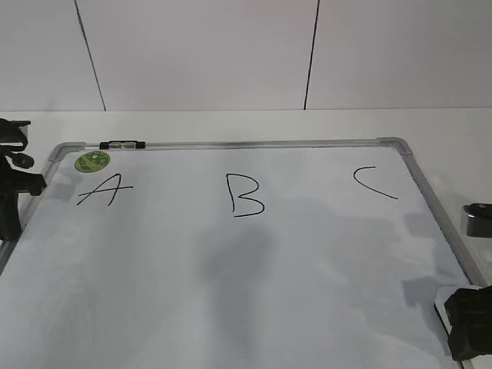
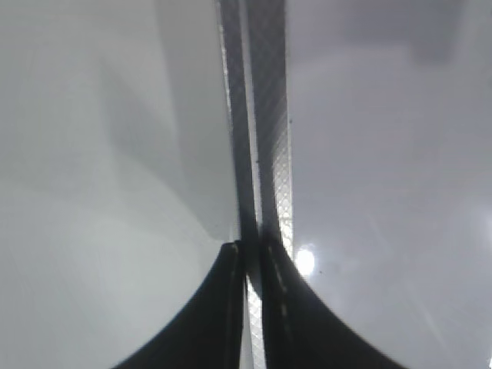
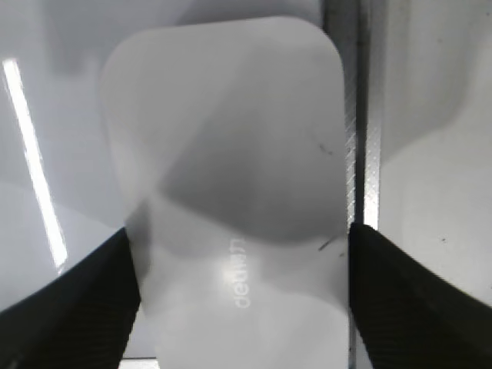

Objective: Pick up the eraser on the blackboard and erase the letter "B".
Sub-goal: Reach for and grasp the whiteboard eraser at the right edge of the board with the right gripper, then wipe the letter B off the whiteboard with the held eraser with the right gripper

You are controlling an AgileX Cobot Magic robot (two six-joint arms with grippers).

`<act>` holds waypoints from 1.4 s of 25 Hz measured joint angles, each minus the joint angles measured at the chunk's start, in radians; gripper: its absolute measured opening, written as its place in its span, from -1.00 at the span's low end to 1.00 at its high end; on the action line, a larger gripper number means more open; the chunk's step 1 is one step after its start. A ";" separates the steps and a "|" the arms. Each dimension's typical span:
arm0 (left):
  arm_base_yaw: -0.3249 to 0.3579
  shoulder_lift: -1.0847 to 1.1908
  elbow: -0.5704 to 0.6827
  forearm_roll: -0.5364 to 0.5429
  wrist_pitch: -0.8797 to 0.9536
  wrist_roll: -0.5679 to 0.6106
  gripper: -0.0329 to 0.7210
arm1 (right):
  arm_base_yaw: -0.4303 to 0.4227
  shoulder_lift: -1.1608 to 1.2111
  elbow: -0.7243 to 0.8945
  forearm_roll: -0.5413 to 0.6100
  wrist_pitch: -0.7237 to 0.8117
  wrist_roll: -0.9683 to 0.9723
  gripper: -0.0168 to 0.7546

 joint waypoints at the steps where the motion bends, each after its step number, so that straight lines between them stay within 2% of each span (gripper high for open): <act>1: 0.000 0.000 0.000 0.000 0.000 0.000 -0.86 | 0.000 0.000 0.000 0.000 0.000 0.000 0.67; 8: 0.000 0.000 0.000 -0.004 -0.002 0.000 -0.86 | 0.002 0.000 0.000 0.000 0.000 -0.001 0.58; 30: 0.000 0.000 0.000 -0.007 -0.006 0.000 -0.87 | 0.002 0.004 0.000 -0.009 -0.002 -0.005 0.54; 35: 0.000 0.000 0.000 -0.007 -0.006 0.000 -0.87 | 0.002 0.015 -0.051 -0.007 0.052 -0.005 0.53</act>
